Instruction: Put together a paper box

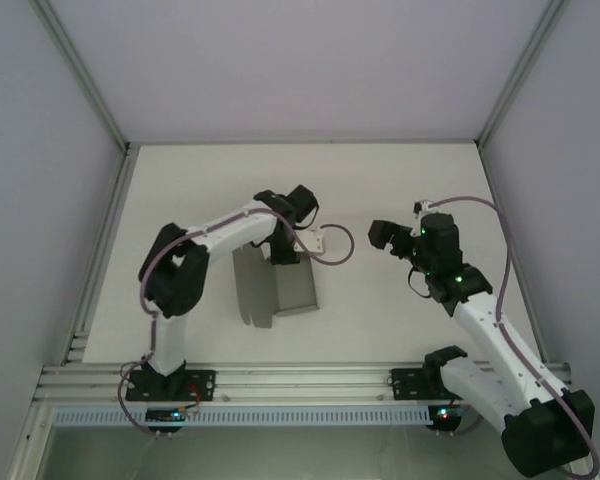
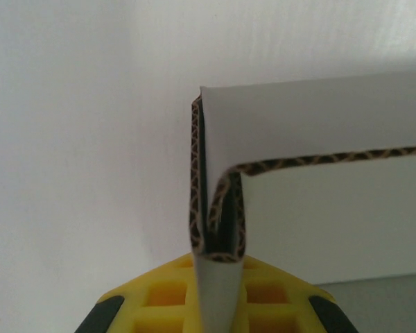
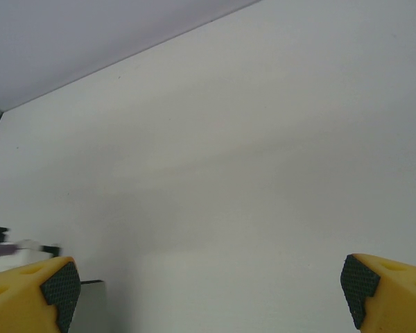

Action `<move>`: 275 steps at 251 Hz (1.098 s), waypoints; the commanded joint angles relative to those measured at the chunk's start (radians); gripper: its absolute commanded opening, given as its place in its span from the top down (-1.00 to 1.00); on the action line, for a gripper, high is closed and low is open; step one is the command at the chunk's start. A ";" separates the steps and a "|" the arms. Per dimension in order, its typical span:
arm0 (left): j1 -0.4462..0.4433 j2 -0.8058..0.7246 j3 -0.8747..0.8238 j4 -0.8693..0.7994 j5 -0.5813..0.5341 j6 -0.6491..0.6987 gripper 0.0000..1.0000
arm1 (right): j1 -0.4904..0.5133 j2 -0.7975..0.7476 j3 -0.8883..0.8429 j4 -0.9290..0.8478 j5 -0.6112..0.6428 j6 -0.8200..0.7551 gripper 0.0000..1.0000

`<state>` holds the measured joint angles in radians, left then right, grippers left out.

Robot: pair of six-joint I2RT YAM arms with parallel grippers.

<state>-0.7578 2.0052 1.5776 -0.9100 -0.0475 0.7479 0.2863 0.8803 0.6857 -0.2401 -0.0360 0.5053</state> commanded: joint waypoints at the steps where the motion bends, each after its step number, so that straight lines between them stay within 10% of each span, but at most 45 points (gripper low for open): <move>1: -0.012 0.073 0.078 0.016 -0.102 -0.057 1.00 | -0.021 0.010 -0.009 0.000 -0.042 0.016 -0.98; 107: -0.104 0.283 0.012 0.282 -0.399 -0.049 1.00 | -0.129 0.050 -0.062 0.095 -0.185 0.052 -0.98; 163: -0.100 0.241 -0.025 0.305 -0.350 -0.099 1.00 | -0.147 0.062 -0.075 0.114 -0.226 0.052 -0.98; 208: -0.089 0.138 -0.026 0.296 -0.316 -0.077 0.09 | -0.154 0.064 -0.072 0.118 -0.256 0.049 -0.99; 275: -0.088 -0.055 -0.019 0.245 -0.194 -0.051 -0.71 | -0.160 0.039 -0.062 0.104 -0.294 0.030 -0.98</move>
<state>-0.8436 2.0766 1.5539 -0.6167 -0.3466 0.6857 0.1349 0.9405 0.6182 -0.1383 -0.2867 0.5461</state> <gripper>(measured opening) 0.700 0.992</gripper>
